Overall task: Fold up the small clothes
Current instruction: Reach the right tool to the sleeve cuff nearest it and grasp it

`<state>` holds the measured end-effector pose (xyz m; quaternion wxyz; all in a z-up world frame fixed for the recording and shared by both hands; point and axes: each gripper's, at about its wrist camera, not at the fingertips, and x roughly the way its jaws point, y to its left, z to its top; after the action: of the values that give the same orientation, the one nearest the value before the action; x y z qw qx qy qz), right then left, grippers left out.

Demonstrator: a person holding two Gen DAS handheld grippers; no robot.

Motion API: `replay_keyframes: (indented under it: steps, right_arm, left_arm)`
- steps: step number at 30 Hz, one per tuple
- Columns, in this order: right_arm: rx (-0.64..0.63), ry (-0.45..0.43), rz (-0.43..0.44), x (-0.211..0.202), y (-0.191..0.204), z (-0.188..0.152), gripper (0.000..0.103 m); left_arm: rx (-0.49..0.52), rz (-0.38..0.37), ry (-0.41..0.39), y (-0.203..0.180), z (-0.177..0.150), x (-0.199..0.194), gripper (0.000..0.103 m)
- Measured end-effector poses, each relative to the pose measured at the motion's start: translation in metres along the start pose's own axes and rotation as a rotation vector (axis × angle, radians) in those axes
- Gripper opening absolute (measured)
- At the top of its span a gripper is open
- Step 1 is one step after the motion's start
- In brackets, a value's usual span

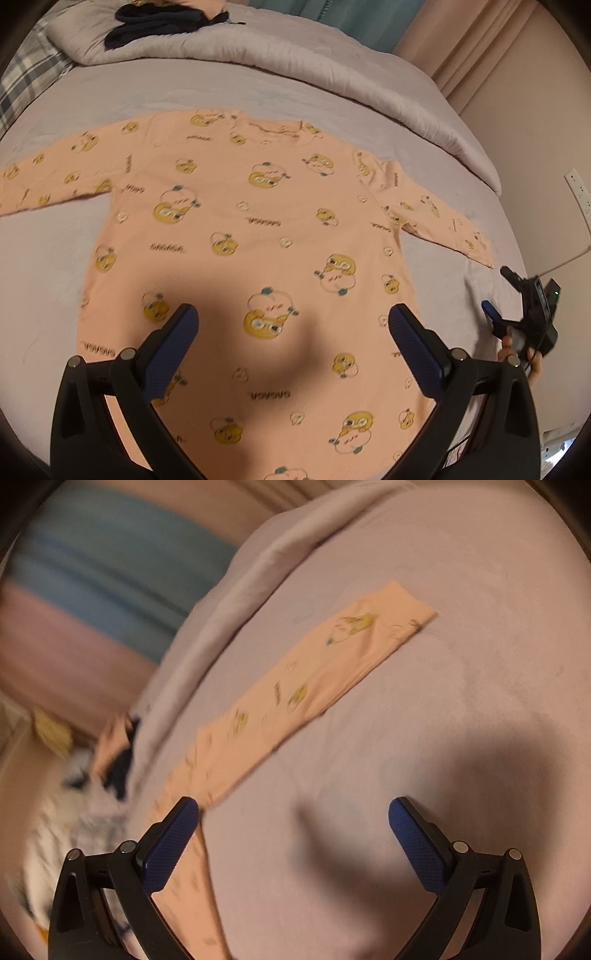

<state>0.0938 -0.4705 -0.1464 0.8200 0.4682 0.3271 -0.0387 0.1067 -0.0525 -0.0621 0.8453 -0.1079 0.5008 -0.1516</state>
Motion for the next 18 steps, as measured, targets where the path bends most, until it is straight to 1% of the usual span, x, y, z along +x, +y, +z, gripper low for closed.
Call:
replay_keyframes:
  steps: [3, 7, 10, 15, 16, 17, 18]
  right_arm:
    - [0.046, -0.017, 0.02, 0.003, -0.009, 0.014, 0.102]
    - [0.066, -0.033, 0.018, 0.013, -0.01, 0.033, 0.102]
    - [0.097, -0.062, 0.037, 0.019, -0.015, 0.047, 0.102]
    - [0.166, -0.125, 0.08, 0.01, -0.033, 0.057, 0.101]
    - [0.177, -0.138, 0.082, 0.008, -0.035, 0.058, 0.1]
    - [0.183, -0.151, 0.079, 0.006, -0.038, 0.059, 0.094]
    - [0.185, -0.156, 0.077, 0.006, -0.04, 0.061, 0.084]
  left_arm:
    - [-0.003, -0.004, -0.005, -0.001, 0.008, 0.007, 0.102]
    - [-0.019, -0.007, -0.002, 0.0, 0.017, 0.018, 0.102]
    - [-0.045, -0.009, 0.005, 0.001, 0.023, 0.025, 0.102]
    - [-0.082, -0.027, 0.018, 0.004, 0.029, 0.033, 0.102]
    - [-0.081, -0.026, 0.02, 0.003, 0.03, 0.034, 0.102]
    - [-0.079, -0.024, 0.021, 0.003, 0.031, 0.035, 0.102]
    - [-0.076, -0.022, 0.02, 0.003, 0.031, 0.035, 0.102]
